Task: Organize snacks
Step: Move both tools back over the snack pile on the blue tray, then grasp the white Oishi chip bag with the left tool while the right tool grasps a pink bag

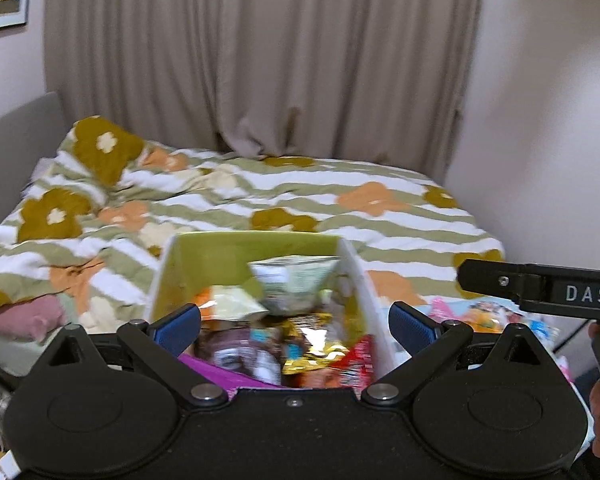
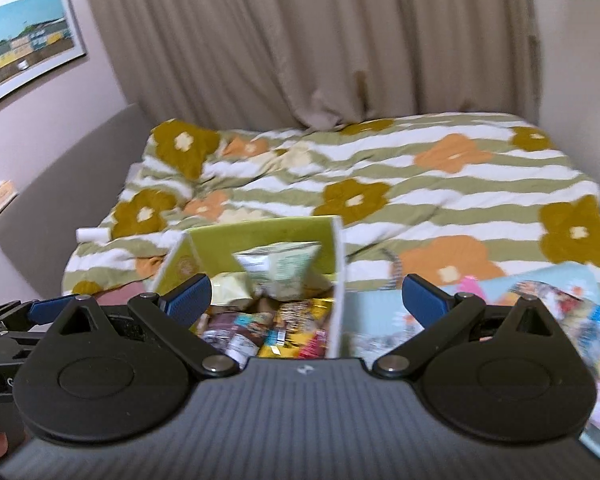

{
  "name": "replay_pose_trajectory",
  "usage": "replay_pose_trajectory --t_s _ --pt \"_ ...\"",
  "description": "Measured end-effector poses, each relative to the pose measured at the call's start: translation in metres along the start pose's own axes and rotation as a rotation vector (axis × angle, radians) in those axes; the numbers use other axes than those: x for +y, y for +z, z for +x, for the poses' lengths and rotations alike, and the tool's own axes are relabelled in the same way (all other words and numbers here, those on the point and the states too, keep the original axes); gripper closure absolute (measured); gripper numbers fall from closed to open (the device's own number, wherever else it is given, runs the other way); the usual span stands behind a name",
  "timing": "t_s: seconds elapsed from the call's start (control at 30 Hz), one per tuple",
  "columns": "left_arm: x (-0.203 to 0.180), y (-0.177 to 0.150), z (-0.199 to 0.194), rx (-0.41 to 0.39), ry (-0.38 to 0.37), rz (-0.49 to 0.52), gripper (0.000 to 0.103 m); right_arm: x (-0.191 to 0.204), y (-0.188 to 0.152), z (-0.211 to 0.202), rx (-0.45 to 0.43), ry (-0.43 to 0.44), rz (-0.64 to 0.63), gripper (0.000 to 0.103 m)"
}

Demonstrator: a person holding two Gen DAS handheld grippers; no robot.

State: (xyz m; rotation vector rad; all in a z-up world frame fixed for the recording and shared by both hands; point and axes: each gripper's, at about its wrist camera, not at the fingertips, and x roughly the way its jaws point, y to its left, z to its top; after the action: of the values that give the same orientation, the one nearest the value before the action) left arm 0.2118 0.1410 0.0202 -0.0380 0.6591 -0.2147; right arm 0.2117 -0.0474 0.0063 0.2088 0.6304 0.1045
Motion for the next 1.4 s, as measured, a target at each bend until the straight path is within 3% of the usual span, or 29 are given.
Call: replay_pose_trajectory --t_s 0.33,0.57,0.97,1.4 --pt "-0.069 -0.012 0.004 0.004 -0.12 0.068 0.001 -0.083 -0.021 -0.058 -0.055 -0.134 0.072 0.0" --pt "-0.145 -0.027 0.043 0.085 -0.22 0.108 0.001 -0.16 -0.034 -0.073 -0.042 -0.236 0.116 0.0" --pt "-0.235 -0.066 0.133 0.246 -0.307 0.17 0.002 -0.272 -0.08 -0.045 0.069 -0.344 0.225 0.0" --pt "-0.265 -0.1 0.208 0.396 -0.323 0.181 0.006 -0.31 -0.127 -0.006 0.182 -0.33 0.37 0.001"
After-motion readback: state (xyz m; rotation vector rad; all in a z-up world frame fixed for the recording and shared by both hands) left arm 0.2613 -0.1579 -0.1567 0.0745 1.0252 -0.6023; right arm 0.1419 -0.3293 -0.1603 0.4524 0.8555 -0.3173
